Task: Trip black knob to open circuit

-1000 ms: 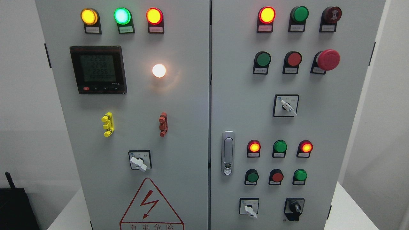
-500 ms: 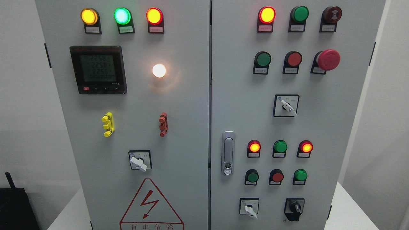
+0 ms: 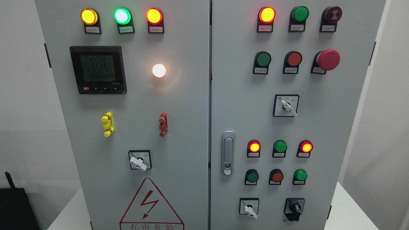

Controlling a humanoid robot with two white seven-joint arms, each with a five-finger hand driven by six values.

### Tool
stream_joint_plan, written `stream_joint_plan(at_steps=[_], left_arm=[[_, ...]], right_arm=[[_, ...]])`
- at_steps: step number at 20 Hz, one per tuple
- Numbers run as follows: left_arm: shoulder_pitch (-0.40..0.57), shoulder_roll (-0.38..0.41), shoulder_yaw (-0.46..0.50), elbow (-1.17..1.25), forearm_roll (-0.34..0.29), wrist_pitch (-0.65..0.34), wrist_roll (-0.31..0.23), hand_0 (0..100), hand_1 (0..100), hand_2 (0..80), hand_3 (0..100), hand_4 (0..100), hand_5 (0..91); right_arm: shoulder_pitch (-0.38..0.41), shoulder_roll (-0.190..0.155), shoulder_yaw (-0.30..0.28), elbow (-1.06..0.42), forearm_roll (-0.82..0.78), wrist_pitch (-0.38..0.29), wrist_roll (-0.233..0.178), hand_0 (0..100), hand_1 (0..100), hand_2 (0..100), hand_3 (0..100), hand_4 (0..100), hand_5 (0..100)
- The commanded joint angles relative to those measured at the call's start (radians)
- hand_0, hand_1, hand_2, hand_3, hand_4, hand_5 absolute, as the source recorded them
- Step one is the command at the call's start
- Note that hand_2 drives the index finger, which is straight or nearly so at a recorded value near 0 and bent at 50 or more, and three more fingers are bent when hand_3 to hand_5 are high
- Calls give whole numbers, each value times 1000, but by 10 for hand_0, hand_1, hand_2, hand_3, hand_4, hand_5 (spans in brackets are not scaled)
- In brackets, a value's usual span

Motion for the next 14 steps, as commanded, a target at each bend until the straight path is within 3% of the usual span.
stream_joint_plan(at_steps=[1, 14], left_arm=[[-4, -2, 1, 0, 2, -1, 0, 120, 389, 0, 0, 0, 0], [-2, -2, 1, 0, 2, -1, 0, 120, 389, 0, 0, 0, 0]], right_arm=[[-31, -11, -19, -27, -5, 9, 5, 726, 800, 0, 890, 959, 994], [-112, -15, -24, -28, -5, 58, 5, 745, 814, 0, 899, 962, 993]])
